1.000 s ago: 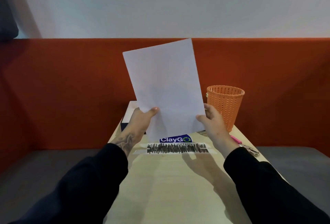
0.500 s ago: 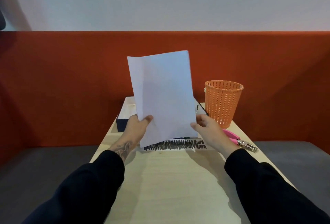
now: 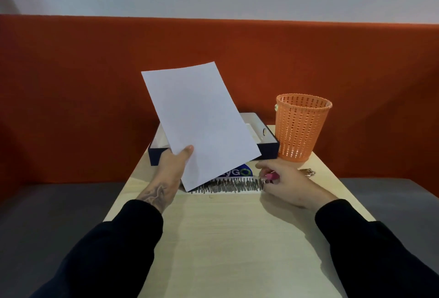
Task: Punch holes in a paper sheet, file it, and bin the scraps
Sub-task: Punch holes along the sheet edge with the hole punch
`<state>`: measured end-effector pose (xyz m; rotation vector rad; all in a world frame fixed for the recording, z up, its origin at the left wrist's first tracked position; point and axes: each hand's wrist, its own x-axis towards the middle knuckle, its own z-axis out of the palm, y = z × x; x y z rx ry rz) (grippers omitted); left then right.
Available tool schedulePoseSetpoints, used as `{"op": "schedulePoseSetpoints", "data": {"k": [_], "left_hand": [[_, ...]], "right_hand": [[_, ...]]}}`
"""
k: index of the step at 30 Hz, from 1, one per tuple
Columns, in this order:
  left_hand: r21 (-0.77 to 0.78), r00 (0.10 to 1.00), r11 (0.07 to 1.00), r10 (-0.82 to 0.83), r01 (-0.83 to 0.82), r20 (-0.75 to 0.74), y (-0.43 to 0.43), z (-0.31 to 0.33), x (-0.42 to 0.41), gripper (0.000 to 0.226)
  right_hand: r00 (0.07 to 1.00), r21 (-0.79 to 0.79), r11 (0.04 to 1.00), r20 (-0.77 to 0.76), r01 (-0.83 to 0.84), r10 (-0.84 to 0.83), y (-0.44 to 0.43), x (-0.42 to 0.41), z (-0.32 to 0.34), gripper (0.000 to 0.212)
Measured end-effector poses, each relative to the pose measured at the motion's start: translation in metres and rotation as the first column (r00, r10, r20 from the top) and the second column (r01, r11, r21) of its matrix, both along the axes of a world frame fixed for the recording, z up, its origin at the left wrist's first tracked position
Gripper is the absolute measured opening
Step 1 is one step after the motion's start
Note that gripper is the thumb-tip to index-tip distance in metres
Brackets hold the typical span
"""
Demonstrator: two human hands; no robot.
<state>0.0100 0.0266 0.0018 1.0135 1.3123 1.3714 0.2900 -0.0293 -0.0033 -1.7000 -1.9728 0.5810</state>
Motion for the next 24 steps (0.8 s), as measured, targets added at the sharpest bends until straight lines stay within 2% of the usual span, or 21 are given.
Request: {"op": "schedulePoseSetpoints", "data": {"k": [2, 3, 4, 5, 6, 8, 10, 14, 18, 20, 21, 22, 24], "left_hand": [[0.016, 1.000, 1.000, 0.008, -0.008, 0.031, 0.001, -0.003, -0.004, 0.009], [0.030, 0.999, 0.999, 0.008, -0.010, 0.049, 0.001, -0.003, -0.006, 0.006], [0.044, 0.998, 0.999, 0.011, -0.014, 0.069, 0.002, -0.004, -0.008, 0.004], [0.053, 0.996, 0.998, 0.013, -0.017, 0.083, 0.002, -0.004, -0.009, 0.004], [0.057, 0.996, 0.998, 0.015, -0.020, 0.092, 0.002, -0.004, -0.008, 0.005], [0.056, 0.995, 0.998, 0.024, -0.029, 0.099, 0.003, -0.003, -0.008, 0.005], [0.042, 0.995, 0.999, 0.023, -0.027, 0.093, 0.003, -0.003, -0.007, 0.005], [0.036, 0.996, 0.999, 0.020, -0.024, 0.089, 0.005, -0.004, -0.007, 0.006], [0.050, 0.995, 0.998, 0.028, -0.033, 0.101, 0.005, -0.004, -0.006, 0.004], [0.048, 0.995, 0.998, 0.024, -0.029, 0.097, 0.003, -0.003, -0.006, 0.006], [0.049, 0.995, 0.998, 0.025, -0.030, 0.096, 0.003, -0.004, -0.006, 0.006], [0.051, 0.995, 0.998, 0.027, -0.032, 0.101, 0.003, -0.003, -0.006, 0.006], [0.055, 0.991, 0.998, 0.036, -0.043, 0.127, 0.003, -0.003, -0.006, 0.004]], "right_hand": [[0.988, 0.026, 0.999, -0.150, -0.018, 0.022, -0.003, -0.008, 0.002, 0.039], [0.988, 0.085, 0.996, -0.153, 0.042, -0.029, -0.003, -0.009, 0.005, 0.031], [0.991, 0.164, 0.978, -0.063, 0.127, -0.119, -0.002, -0.008, 0.008, 0.030], [0.967, 0.239, 0.948, 0.092, 0.209, -0.236, -0.002, -0.004, 0.011, 0.039], [0.906, 0.272, 0.924, 0.255, 0.268, -0.337, -0.003, 0.000, 0.013, 0.053], [0.795, 0.208, 0.916, 0.455, 0.343, -0.401, -0.003, 0.003, 0.012, 0.075], [0.772, 0.135, 0.930, 0.523, 0.343, -0.361, -0.002, 0.002, 0.008, 0.079], [0.804, 0.161, 0.953, 0.512, 0.256, -0.303, 0.004, 0.000, 0.000, 0.062], [0.936, 0.136, 0.989, 0.338, 0.059, -0.103, 0.002, 0.000, -0.004, 0.042], [0.974, 0.102, 0.995, 0.226, -0.006, -0.018, 0.001, -0.002, -0.001, 0.045], [0.980, 0.108, 0.994, 0.196, 0.006, -0.027, 0.001, -0.002, 0.000, 0.049], [0.978, 0.122, 0.992, 0.199, 0.044, -0.068, 0.002, -0.002, 0.000, 0.056], [0.921, 0.129, 0.977, 0.330, 0.172, -0.206, 0.003, -0.001, 0.000, 0.075]]}}
